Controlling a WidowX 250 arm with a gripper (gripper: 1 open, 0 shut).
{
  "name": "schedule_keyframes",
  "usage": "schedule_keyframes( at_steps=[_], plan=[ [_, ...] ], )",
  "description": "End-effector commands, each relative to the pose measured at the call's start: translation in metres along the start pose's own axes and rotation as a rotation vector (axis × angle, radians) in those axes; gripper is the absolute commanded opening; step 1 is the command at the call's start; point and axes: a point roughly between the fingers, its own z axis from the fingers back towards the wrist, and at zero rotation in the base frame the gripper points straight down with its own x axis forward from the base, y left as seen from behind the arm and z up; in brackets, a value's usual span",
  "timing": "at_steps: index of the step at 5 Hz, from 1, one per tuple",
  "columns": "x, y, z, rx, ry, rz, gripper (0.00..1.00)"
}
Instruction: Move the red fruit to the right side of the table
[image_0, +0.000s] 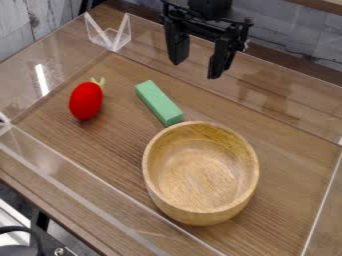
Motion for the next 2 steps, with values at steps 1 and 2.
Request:
schedule_keyframes(
  at_steps=[1,2],
  plan=[
    [-0.004,0.002,-0.014,-0.003,0.036,0.007,1.00],
    [-0.017,0.033,-0.022,0.003,0.034,0.080,1.00]
  ],
)
